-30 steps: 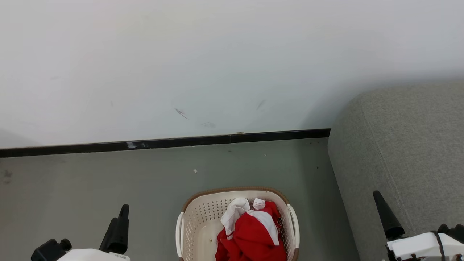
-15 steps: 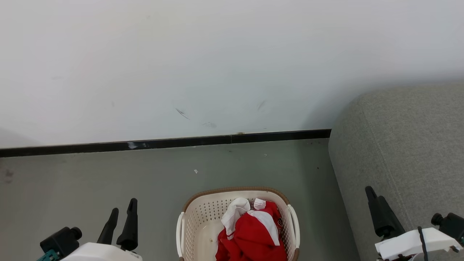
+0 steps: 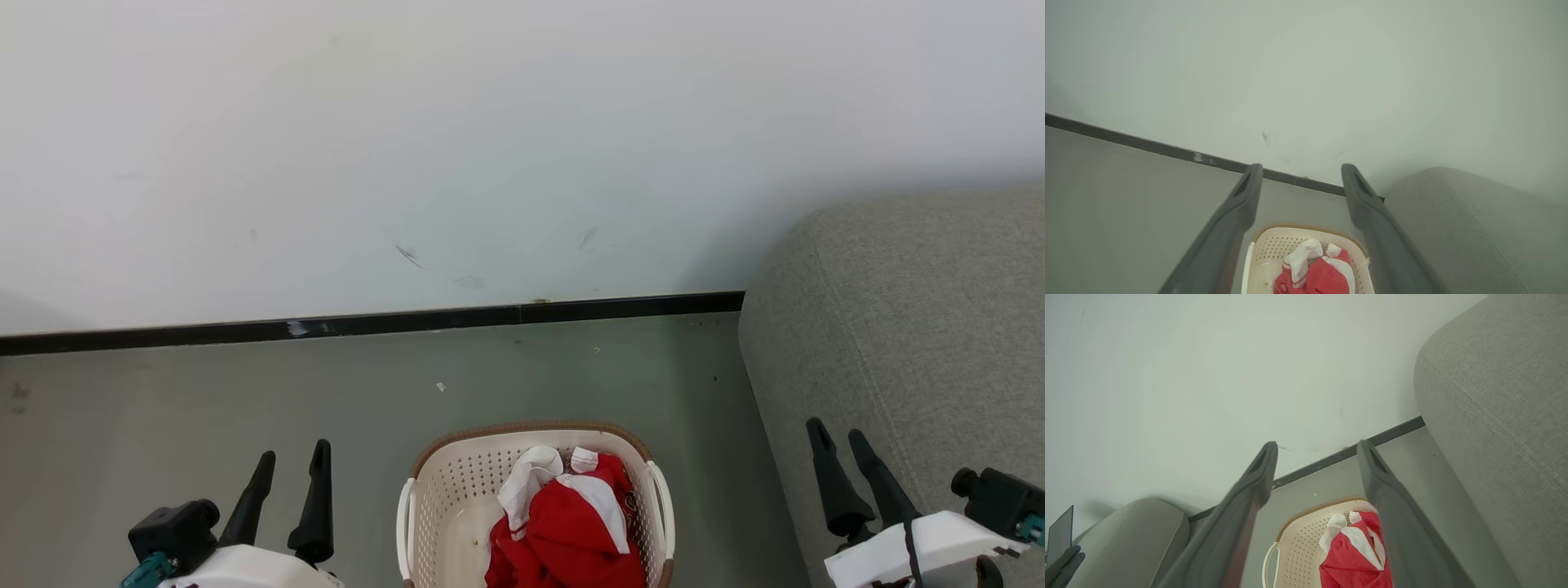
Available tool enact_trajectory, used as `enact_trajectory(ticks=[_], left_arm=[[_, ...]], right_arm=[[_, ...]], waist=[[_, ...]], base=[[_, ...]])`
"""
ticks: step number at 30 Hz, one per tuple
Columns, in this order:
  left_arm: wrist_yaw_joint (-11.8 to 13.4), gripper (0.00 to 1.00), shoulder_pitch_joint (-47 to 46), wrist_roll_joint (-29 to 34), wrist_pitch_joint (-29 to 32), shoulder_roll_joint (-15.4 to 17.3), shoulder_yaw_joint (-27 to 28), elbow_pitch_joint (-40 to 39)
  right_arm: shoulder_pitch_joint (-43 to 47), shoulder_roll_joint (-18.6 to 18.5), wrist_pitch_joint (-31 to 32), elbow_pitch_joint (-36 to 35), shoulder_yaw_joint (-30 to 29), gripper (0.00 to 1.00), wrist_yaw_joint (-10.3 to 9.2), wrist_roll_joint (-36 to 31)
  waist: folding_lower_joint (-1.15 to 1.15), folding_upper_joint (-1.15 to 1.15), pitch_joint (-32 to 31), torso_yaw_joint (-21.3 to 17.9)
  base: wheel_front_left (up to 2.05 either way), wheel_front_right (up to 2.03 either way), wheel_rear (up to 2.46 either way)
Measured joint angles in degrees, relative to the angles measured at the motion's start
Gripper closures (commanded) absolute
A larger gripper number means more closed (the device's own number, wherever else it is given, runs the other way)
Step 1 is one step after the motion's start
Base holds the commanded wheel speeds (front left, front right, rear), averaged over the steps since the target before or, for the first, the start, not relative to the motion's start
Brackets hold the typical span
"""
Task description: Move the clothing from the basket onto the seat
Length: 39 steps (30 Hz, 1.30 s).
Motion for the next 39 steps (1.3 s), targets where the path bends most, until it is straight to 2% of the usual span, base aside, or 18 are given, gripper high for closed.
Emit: enact_trajectory(ticks=[13, 29, 34, 39], left_arm=[[2.5, 0.00, 0.1, 11.7, -2.6, -0.1, -1.9, -1.5], [4.2, 0.00, 0.6, 24.9, -5.5, -0.2, -3.6, -2.5], [4.8, 0.00, 1.3, 26.9, -6.6, -0.8, -3.5, -2.7], [4.8, 0.00, 1.4, 26.9, -6.6, -1.0, -3.1, -2.3]], right_arm=[[1.2, 0.4, -1.8, -1.7, -1.2, 0.00, 0.01, -11.5], [2.5, 1.2, -4.3, -3.6, -1.6, 0.00, 0.02, -25.4], [3.3, 1.3, -5.1, -4.2, -1.8, 0.00, 0.03, -29.7], [3.3, 1.4, -5.1, -4.4, -1.8, 0.00, 0.03, -30.3]], waist=[[-0.03, 0.00, -0.6, -0.1], [-0.04, 0.00, -1.2, -0.3], [-0.04, 0.00, -1.2, -0.3], [-0.04, 0.00, -1.1, -0.3]], base=[[0.00, 0.00, 0.00], [0.00, 0.00, 0.00], [0.00, 0.00, 0.00], [0.00, 0.00, 0.00]])
